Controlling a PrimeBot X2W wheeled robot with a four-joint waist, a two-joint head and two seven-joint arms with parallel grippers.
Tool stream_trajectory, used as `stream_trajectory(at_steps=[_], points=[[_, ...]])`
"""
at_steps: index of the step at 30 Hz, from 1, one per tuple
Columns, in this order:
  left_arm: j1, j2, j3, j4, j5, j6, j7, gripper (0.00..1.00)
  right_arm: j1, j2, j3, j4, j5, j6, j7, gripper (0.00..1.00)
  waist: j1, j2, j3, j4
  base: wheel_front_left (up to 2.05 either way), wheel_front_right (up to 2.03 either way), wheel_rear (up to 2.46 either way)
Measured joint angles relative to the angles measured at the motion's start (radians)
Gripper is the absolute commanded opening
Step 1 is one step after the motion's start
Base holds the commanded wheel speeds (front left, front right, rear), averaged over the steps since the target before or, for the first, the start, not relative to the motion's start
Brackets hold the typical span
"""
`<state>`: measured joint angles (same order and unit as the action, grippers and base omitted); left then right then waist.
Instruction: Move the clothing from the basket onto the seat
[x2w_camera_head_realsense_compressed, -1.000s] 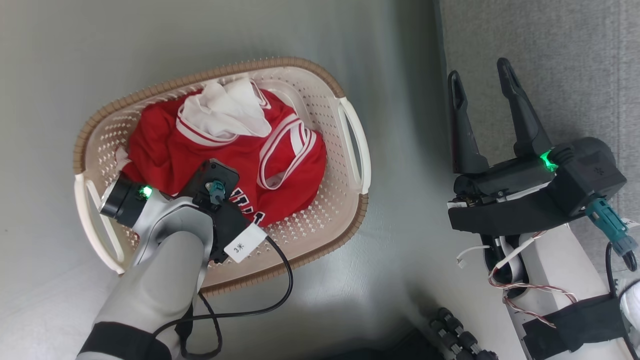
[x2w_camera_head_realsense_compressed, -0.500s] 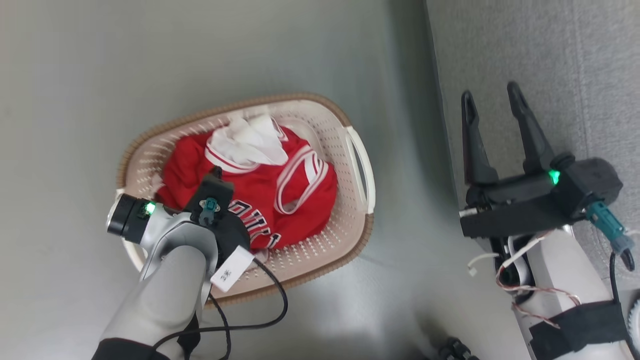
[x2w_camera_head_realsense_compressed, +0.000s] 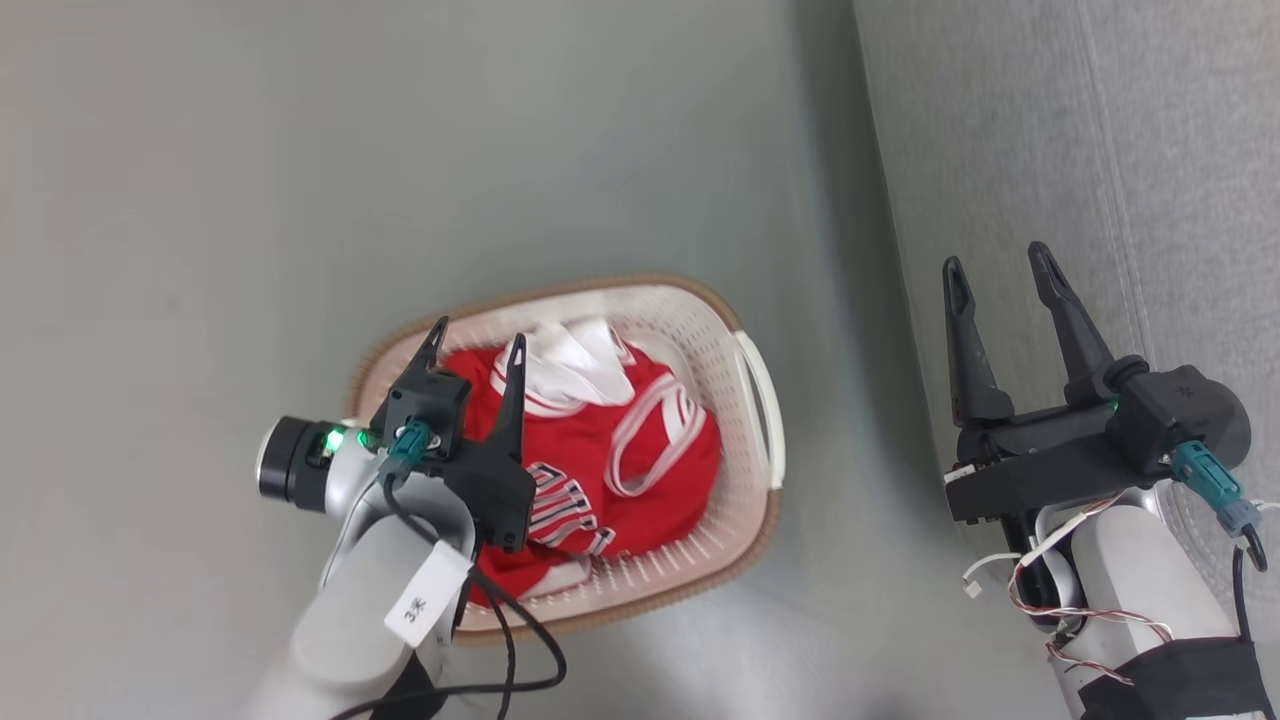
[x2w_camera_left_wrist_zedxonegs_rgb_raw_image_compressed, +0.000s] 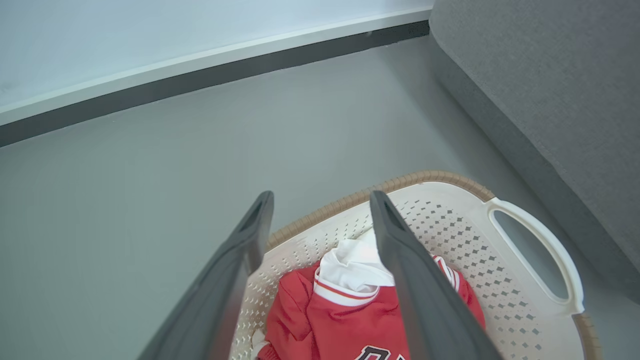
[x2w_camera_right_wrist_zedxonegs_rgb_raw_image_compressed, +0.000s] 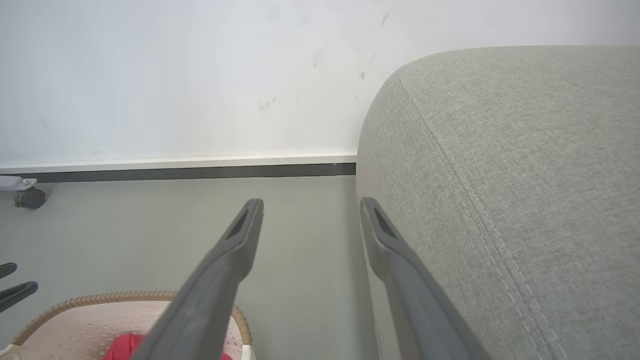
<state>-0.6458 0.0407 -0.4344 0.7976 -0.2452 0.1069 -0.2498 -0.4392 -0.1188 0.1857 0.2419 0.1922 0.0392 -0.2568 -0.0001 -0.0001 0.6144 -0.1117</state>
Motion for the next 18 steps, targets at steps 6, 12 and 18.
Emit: stream_trajectory(at_steps=[6, 12, 18], points=[[0.051, -0.001, 0.032, -0.071, -0.042, 0.008, 0.000, 1.00, 0.003, -0.008, -0.004, 0.019, -0.001, 0.006, 0.000, 1.00, 0.0000, 0.0000, -0.076, 0.037, 0.00, 0.00, 0.00], [0.108, -0.002, 0.104, -0.155, -0.053, 0.009, 0.000, 1.00, 0.043, -0.015, -0.014, 0.029, -0.001, 0.010, 0.000, 1.00, -0.0001, 0.0000, -0.154, 0.074, 0.00, 0.00, 0.00], [0.206, 0.000, 0.161, -0.229, -0.058, 0.016, 0.000, 1.00, 0.095, -0.016, -0.021, 0.037, -0.001, 0.011, 0.000, 1.00, -0.0001, -0.0001, -0.234, 0.107, 0.00, 0.00, 0.00]])
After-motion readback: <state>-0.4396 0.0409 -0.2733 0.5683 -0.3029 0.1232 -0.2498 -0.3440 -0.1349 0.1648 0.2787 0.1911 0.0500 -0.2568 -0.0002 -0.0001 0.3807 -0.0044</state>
